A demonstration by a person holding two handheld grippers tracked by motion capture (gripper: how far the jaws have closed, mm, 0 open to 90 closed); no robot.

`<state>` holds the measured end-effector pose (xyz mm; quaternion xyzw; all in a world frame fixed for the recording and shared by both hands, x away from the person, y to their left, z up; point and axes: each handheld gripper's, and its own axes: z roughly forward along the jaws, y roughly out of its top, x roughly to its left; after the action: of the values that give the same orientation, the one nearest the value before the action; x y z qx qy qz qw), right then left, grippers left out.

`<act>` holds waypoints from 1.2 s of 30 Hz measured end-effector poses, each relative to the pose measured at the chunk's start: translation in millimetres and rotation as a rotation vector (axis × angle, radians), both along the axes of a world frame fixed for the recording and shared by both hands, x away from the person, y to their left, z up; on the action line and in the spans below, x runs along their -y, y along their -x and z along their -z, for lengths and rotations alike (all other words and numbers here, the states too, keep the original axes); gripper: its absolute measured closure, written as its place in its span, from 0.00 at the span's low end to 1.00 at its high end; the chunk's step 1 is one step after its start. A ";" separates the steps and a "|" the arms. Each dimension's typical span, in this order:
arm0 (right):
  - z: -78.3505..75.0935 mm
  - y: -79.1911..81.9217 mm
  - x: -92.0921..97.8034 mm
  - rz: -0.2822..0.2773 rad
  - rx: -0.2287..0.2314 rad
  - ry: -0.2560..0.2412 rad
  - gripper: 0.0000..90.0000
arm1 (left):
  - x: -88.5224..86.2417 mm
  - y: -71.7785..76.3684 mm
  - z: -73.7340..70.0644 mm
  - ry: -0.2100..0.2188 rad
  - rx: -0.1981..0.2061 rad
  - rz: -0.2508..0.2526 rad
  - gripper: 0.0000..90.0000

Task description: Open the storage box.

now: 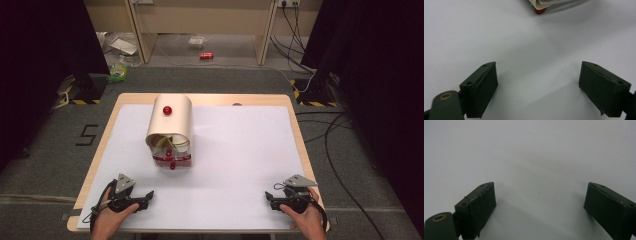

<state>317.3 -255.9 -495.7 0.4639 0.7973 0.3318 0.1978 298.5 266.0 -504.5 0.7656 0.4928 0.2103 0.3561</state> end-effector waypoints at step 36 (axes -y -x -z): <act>0.1 -0.5 -0.6 0.000 -0.003 -0.002 0.11 | 25.5 13.6 -27.4 0.072 0.210 0.125 0.28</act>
<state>317.8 -255.4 -495.9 0.4647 0.7972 0.3318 0.1961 284.9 240.5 -477.1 0.7553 0.4113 0.2488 0.4454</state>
